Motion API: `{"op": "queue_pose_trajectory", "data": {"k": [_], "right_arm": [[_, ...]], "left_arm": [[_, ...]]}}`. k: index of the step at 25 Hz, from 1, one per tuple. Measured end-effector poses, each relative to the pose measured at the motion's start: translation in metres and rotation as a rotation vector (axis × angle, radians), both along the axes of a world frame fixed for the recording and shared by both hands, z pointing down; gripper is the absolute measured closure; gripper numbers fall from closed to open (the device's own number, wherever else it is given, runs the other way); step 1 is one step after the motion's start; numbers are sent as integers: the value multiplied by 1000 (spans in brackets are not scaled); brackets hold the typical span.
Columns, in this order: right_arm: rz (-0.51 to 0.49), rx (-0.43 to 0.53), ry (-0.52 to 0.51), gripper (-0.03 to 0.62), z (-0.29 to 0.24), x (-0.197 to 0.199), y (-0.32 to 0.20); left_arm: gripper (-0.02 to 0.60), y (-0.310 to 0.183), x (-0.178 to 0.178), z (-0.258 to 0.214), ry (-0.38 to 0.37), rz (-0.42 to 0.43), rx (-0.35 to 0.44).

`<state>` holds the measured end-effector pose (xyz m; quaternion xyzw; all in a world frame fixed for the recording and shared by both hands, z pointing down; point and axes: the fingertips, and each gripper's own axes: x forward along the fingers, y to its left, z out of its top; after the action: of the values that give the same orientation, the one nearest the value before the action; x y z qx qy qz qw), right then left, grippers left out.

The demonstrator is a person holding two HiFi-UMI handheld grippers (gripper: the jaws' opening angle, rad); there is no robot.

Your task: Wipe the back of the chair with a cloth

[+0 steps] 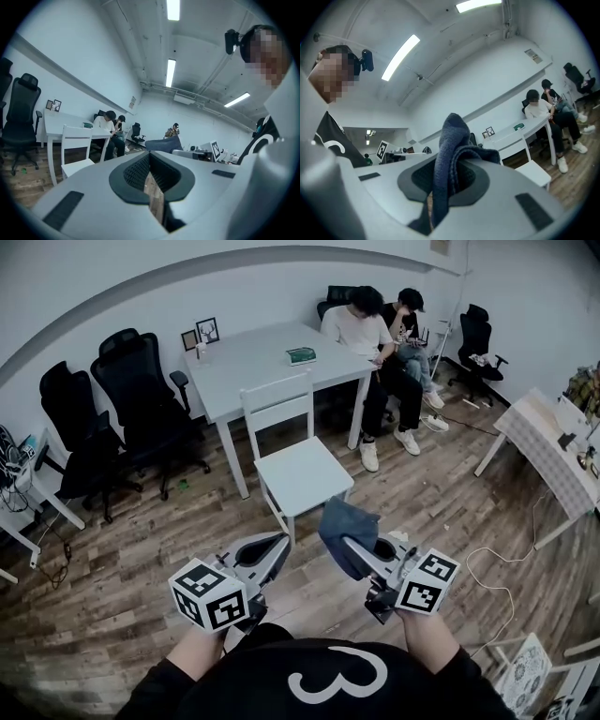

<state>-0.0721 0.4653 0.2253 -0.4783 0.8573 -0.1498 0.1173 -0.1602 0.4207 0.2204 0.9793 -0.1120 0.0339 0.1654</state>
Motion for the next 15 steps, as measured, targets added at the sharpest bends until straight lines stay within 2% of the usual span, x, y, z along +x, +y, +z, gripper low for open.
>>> {"op": "queue_pose_trajectory", "data": {"k": [7,15], "right_arm": [[78,-52,-64,546,26,33,-12],[165,-136,-91,546,62,80,-67]], "left_arm": [[568,-18,27,27,-28,45,-54],[568,-96,76,58,-54,84,-111]]}}
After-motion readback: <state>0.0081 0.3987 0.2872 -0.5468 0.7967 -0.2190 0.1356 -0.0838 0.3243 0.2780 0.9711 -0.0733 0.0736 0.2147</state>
